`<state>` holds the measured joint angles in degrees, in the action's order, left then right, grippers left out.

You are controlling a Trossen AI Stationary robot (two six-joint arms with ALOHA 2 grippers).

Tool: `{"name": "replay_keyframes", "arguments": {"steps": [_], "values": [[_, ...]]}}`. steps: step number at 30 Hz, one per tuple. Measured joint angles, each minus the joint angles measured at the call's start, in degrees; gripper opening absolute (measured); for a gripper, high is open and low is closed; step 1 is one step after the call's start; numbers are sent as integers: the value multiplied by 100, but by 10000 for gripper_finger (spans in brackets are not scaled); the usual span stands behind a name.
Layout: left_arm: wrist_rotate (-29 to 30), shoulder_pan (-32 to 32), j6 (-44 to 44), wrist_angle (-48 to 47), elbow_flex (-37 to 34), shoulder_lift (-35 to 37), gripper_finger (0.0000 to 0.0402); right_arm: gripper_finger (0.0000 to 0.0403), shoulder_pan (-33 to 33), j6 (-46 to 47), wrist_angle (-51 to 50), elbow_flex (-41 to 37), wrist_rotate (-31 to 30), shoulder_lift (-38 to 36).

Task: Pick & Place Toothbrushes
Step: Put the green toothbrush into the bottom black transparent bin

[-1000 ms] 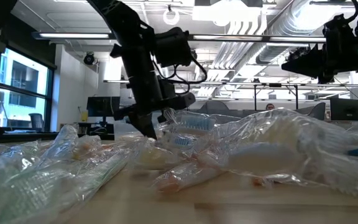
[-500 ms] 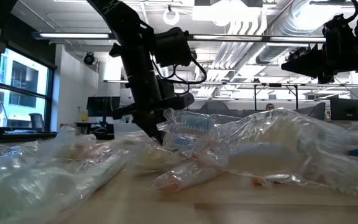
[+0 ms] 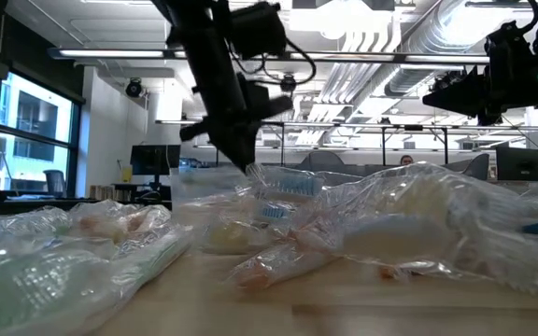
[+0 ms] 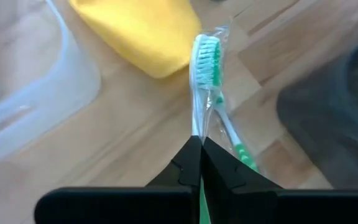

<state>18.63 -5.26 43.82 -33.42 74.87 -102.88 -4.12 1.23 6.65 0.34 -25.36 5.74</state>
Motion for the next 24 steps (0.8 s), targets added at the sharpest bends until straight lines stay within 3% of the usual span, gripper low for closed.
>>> {"name": "replay_keyframes", "arguments": {"steps": [7,16,24], "values": [[163,-2,-826,-175,125,540,0,2,1,0,-2,0,0,0],[286,-2,-2743,1210,129,1132,0,2,0,44,5,-1,41,0],[-600,-191,-4199,2229,131,1411,0,2,2,220,825,-1,1193,4]]}}
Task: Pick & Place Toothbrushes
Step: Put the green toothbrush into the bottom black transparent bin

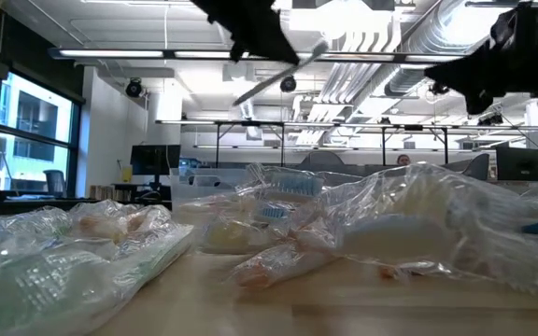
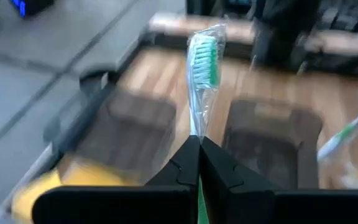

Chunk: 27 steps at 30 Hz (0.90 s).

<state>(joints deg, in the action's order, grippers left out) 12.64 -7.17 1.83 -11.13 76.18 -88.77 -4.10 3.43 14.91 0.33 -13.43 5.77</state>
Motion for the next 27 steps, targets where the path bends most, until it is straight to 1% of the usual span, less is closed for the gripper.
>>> {"name": "replay_keyframes", "arguments": {"steps": [6,9,13,15,17,18,19,21,25,27], "values": [[-436,-348,-53,-129,-4,459,0,2,0,148,601,-1,-4,176],[-880,-464,-52,23,5,534,0,2,0,147,981,-1,4,478],[-1540,-537,-106,371,-10,464,0,2,0,139,1752,-1,7,1130],[-1741,-521,-186,817,7,355,0,2,0,127,2202,-1,11,1516],[-1949,-520,-216,957,-16,304,0,2,-1,104,2584,3,44,1961],[-2031,-519,-263,1172,-15,229,0,2,0,105,2771,12,55,2184],[-2109,-519,-298,1369,1,174,0,2,0,106,2899,23,56,2390],[-2258,-521,-293,1371,-13,166,0,2,0,106,3089,110,53,2795],[-2281,-521,-311,1429,-10,170,0,4,0,98,3692,368,-6,3527],[-2292,-521,-309,1383,-10,166,0,14,-1,23,3885,511,-3,3858]]}}
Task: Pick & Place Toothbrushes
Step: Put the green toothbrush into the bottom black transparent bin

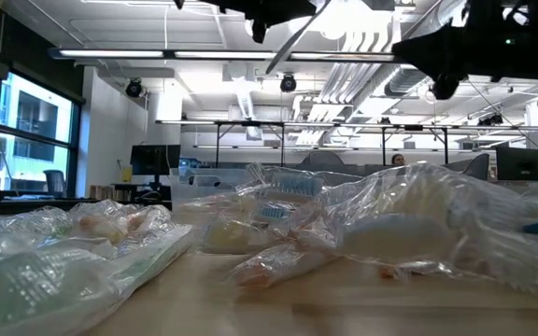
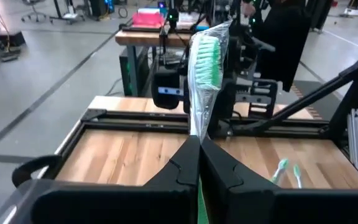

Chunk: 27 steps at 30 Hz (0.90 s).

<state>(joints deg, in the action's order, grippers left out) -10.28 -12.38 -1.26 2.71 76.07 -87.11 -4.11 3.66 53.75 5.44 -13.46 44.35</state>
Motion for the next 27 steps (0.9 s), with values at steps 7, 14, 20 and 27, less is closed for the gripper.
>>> {"name": "replay_keyframes", "arguments": {"steps": [7,14,20,27], "values": [[-214,2,0,15,0,0,0,113,0,-55,138,656,18,1105],[-341,2,2,20,0,0,0,198,0,-118,184,1461,211,2147],[-350,2,2,-11,0,0,0,217,-1,-332,184,2130,211,2904],[-350,2,2,-29,0,0,0,215,-8,-396,188,2660,274,3395]]}}
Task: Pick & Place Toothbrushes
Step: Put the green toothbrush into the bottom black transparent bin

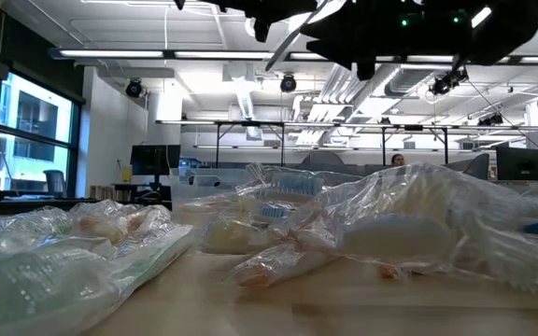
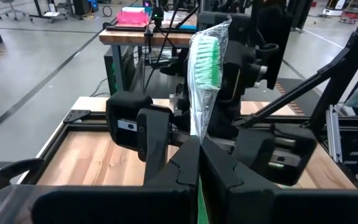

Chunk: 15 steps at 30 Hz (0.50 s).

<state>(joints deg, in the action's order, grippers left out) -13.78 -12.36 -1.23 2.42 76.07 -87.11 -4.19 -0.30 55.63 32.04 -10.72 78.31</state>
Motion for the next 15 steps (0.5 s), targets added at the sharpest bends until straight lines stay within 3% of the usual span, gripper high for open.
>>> {"name": "replay_keyframes", "arguments": {"steps": [9,15], "values": [[2,0,2,-87,0,0,0,205,-8,2,115,220,234,63],[18,0,4,-92,1,0,0,145,-8,2,163,227,235,63]]}}
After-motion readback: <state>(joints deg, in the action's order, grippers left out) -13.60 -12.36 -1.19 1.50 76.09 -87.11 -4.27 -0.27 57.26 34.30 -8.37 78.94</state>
